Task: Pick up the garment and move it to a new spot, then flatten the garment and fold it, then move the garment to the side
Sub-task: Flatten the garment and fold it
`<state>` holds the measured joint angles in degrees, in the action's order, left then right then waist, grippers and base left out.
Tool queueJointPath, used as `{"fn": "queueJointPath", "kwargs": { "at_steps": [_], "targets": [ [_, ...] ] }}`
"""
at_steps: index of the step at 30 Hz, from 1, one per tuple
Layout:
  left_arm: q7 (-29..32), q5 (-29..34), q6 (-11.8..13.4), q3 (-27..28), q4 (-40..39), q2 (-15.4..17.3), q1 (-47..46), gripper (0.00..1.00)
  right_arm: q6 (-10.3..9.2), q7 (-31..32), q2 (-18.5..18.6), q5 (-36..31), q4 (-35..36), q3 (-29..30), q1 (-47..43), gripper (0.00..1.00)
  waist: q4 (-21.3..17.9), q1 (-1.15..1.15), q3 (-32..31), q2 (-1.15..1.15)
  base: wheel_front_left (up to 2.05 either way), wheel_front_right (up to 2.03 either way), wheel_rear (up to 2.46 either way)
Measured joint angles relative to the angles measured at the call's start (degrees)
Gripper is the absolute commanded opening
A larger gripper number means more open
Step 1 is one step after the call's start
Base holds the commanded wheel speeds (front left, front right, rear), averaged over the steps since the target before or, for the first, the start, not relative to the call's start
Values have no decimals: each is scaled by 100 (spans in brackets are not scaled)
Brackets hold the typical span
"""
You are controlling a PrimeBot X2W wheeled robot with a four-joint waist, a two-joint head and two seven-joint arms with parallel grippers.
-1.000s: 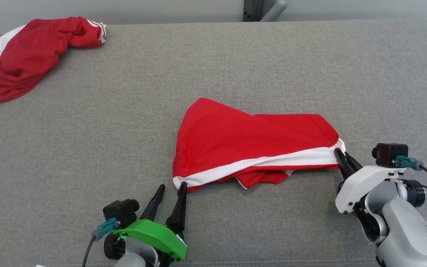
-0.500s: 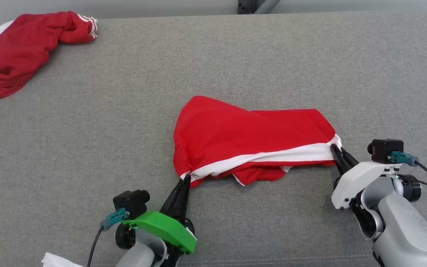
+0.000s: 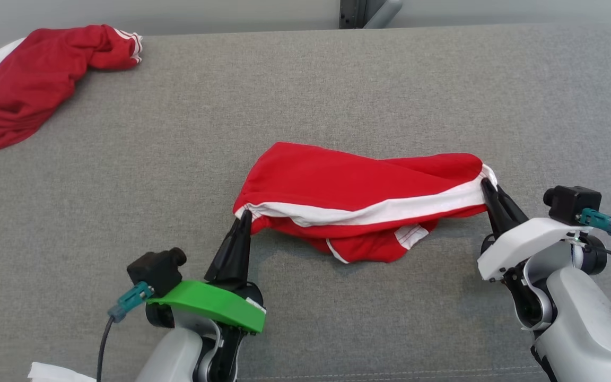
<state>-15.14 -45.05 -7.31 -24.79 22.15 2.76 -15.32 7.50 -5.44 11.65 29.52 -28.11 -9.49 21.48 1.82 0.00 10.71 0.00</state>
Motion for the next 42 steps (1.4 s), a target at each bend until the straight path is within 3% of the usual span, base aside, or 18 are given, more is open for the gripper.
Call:
{"fn": "queueJointPath", "kwargs": {
  "at_steps": [13, 21, 29, 34, 42],
  "targets": [
    [1, 172, -1, 445, -1646, 56, 404, 0, 0, 315, 133, 1013, 1959, 100, -655, 0, -64, 0, -510, 0, 0, 0, 0],
    [4, 129, -1, 578, -2654, 258, 660, 0, -1, 653, 84, 1522, 3654, 689, -1326, 0, -198, 0, -818, 0, 0, 0, 0],
    [639, 132, 76, 650, -3472, 678, 265, 0, -1, 1140, -115, 1902, 4952, 1099, -1567, 0, -347, 0, -839, 0, 0, 0, 0],
    [1230, 63, 82, 661, -3209, 893, -454, 0, -2, 1445, -390, 2201, 4841, 1101, -1220, 0, -410, 0, -674, 0, 0, 0, 0],
    [1937, -99, 64, 944, -1707, 1325, -2633, 0, -3, 1399, -779, 1893, 2997, 686, 1150, 0, -650, 0, -7, 0, 0, 0, 0]
  ]
}}
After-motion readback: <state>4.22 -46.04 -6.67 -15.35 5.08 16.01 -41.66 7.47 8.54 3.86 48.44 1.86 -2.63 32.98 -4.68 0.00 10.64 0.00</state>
